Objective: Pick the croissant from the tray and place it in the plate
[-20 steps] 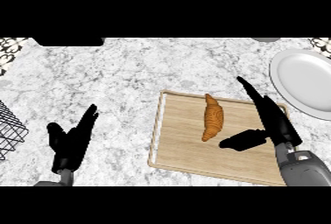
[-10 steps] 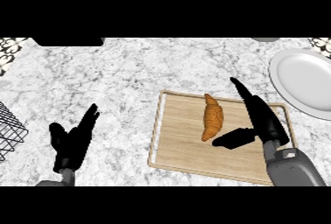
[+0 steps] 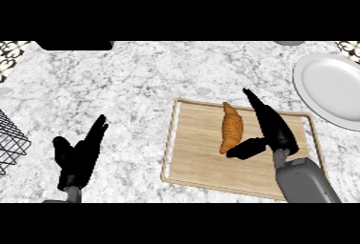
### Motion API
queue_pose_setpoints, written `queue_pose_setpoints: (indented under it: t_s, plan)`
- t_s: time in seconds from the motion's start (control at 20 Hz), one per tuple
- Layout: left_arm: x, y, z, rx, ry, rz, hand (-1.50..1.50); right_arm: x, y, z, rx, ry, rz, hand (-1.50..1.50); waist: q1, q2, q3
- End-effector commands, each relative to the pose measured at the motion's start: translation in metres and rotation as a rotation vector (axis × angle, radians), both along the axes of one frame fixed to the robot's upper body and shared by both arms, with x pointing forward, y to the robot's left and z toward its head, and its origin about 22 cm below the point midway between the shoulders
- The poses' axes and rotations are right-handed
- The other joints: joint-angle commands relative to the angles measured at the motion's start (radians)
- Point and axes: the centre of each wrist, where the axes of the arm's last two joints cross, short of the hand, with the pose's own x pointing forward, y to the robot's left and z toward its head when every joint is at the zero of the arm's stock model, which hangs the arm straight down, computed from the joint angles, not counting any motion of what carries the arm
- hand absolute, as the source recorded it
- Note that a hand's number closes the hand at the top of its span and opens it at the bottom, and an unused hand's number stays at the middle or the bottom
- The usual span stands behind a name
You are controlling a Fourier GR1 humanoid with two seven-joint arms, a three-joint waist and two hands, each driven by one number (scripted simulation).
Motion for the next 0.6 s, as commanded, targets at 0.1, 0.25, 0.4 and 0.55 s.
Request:
queue_pose_setpoints:
  t_s: [0.1, 0.25, 0.4, 0.55]
  plan:
    - [0.0, -0.008, 0.0, -0.047, 0.067, -0.018, 0.0, 0.019, 0.024, 0.0, -0.007, 0.017, 0.027, -1.5, 0.002, 0.005, -0.007]
    - [0.011, 0.001, -0.015, -0.036, 0.053, 0.0, 0.0, 0.018, -0.002, -0.006, -0.091, 0.067, 0.13, 1.5, -0.004, 0.007, -0.008]
    - [0.01, -0.018, 0.013, -0.033, 0.077, -0.007, 0.0, 0.019, 0.019, -0.022, -0.113, 0.006, 0.127, 1.5, 0.001, 0.005, -0.007]
    - [0.001, -0.012, -0.01, -0.052, 0.067, -0.008, 0.0, 0.012, 0.04, -0.029, -0.142, 0.0, 0.118, 1.5, -0.001, 0.005, -0.008]
